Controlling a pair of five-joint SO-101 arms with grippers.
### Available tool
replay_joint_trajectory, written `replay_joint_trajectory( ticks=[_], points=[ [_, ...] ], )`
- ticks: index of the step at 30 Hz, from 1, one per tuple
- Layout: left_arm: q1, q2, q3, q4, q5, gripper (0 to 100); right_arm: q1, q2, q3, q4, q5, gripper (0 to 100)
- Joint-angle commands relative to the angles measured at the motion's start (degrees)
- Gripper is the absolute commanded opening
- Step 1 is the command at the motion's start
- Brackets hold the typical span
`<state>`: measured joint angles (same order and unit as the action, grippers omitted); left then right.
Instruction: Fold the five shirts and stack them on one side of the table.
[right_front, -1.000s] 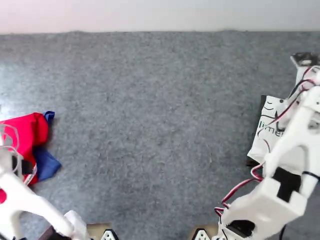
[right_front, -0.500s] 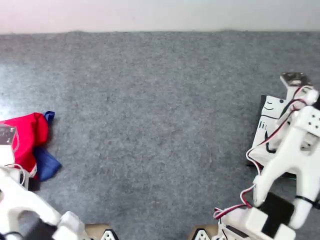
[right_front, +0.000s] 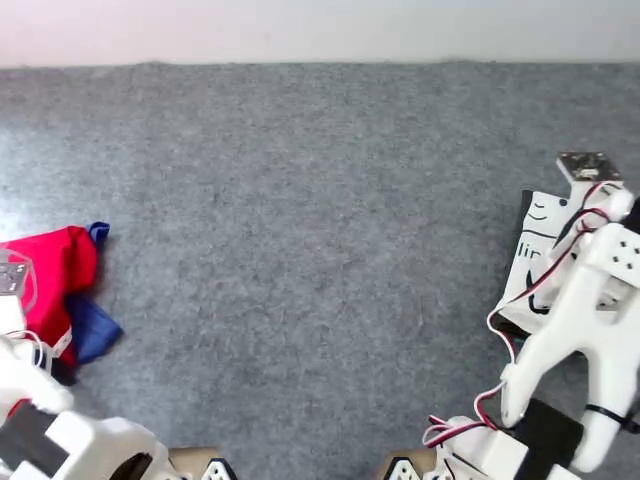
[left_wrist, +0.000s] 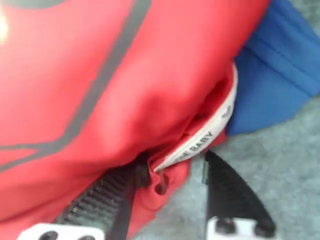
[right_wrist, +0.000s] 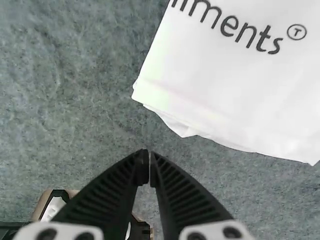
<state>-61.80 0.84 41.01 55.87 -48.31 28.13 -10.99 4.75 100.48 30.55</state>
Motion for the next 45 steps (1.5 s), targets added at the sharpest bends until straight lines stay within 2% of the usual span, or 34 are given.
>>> replay_joint_trajectory(
  ticks=[1,2,9,16,18,23,28,32,38,45],
  points=[
    [-0.18,2.20,-1.98,-3.08,-0.26,4,-0.40,-2.51,-0.09,2.33,0.09,0.9],
    [-0.09,1.76,-2.51,-2.02,-0.26,1,-0.40,-2.51,-0.09,2.33,0.09,0.9],
    [0.18,-9.41,-7.43,10.29,-0.18,1,-0.40,-2.51,-0.09,2.33,0.09,0.9],
    [7.03,-29.98,-12.09,18.55,0.18,1,-0.66,-2.51,-0.09,2.24,0.00,0.9],
    [11.16,-36.04,-13.23,19.69,3.78,1,-0.66,-2.51,-0.09,2.24,0.00,0.9],
    [25.41,-48.26,-14.11,19.87,19.52,1,-0.66,-2.51,-0.09,2.24,0.00,0.9],
    [41.23,-52.84,-14.11,19.69,27.43,1,-0.48,-2.51,-0.09,2.24,0.00,0.9],
    [53.71,-51.34,-14.11,18.37,29.63,1,-0.40,-2.51,-0.09,2.33,0.00,0.9],
    [67.96,-45.54,-14.90,11.43,29.63,1,-0.48,-2.15,-0.09,2.24,0.00,0.9],
    [82.46,-29.01,-27.38,8.79,29.63,1,-0.40,-1.89,0.00,2.24,0.00,0.9]
  ],
)
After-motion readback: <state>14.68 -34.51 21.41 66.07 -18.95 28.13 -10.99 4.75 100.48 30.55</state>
